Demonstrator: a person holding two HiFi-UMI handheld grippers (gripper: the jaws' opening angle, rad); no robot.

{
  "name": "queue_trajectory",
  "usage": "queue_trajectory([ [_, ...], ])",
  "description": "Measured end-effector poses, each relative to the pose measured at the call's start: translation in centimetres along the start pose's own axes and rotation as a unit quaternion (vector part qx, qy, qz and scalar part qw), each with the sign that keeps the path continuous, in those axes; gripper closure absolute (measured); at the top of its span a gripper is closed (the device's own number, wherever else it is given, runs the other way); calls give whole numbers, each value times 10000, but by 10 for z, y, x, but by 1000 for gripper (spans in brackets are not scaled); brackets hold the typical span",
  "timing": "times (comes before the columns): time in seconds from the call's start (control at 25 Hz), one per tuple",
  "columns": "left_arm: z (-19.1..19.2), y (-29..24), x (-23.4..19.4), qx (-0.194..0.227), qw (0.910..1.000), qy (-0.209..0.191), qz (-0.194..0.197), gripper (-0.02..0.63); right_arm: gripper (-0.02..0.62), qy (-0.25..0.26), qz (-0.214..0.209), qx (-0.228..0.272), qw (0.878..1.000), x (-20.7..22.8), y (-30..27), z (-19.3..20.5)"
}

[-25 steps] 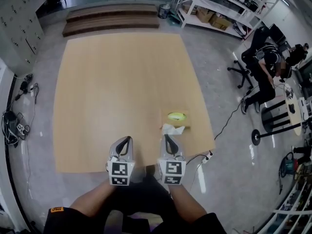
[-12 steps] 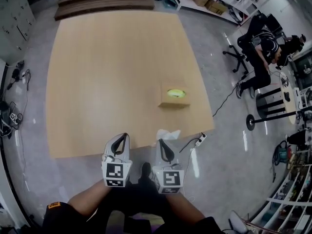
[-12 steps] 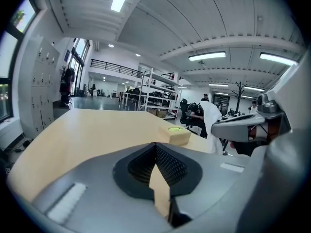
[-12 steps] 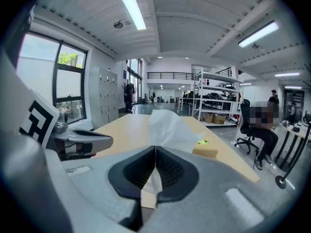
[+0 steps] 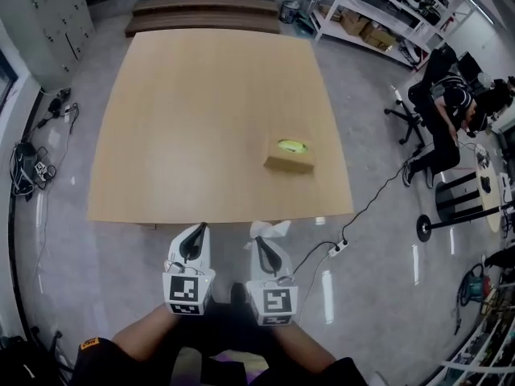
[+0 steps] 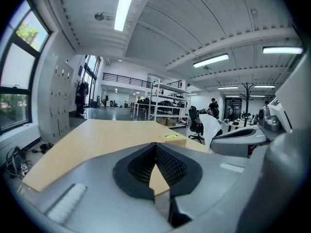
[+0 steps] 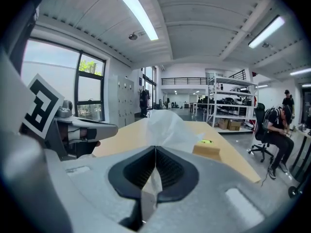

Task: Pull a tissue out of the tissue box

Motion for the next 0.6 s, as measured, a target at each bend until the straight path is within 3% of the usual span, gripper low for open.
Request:
queue_trajectory([
  [0.32, -10, 78, 50, 298, 9969, -188, -705, 588, 598, -54, -616, 157, 9980, -1, 59, 6],
  [0.6, -11, 122, 36, 327, 9955, -273, -844, 588, 598, -59, -744, 315, 9967, -37, 81, -1],
])
Point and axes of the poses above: the fingertips, and each gripper's own axes: y backward along the fingers, x to its right, z out of its underside, the point moved 9 cm from there along y, backward along the fingers, and after that the axes turned 15 degrees about x, right-handed, at the moved point
